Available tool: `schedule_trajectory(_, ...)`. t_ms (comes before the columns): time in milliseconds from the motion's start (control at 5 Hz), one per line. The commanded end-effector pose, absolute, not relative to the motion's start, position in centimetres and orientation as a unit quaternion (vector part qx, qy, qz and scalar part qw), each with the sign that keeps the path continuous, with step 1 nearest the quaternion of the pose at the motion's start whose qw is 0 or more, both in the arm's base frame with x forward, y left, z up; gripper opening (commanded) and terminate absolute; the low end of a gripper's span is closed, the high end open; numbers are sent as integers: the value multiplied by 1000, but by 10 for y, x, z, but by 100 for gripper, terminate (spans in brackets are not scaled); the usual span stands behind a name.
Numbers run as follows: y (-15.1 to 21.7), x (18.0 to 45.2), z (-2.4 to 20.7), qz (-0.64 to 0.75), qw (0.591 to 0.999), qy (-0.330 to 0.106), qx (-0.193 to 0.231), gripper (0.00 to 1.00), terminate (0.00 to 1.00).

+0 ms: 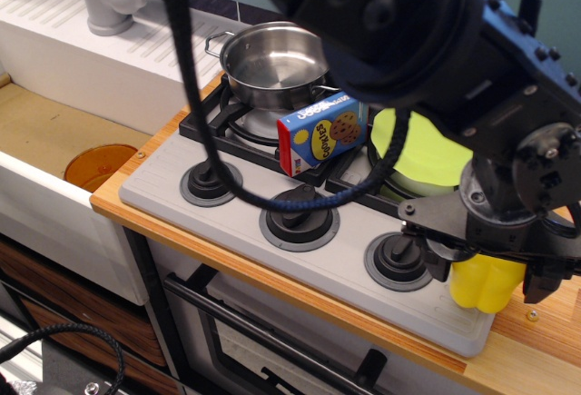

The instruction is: Put yellowpepper on plate and cookiebox in pot or pan on stove

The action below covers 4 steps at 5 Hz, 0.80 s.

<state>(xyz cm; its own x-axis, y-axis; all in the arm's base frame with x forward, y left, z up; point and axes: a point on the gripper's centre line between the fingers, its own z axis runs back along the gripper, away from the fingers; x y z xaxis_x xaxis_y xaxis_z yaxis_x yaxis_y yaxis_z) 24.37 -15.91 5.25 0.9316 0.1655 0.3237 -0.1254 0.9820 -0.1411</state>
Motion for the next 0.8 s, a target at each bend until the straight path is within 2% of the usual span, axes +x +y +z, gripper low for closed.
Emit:
schedule_trajectory(0, -157, 247, 75, 67, 984, -149, -74, 0, 0)
schedule_trajectory(200, -156, 245, 89, 69, 986, -137, -70, 0, 0)
schedule_trajectory(600, -137, 250, 146, 54, 992, -109, -41, 0, 0)
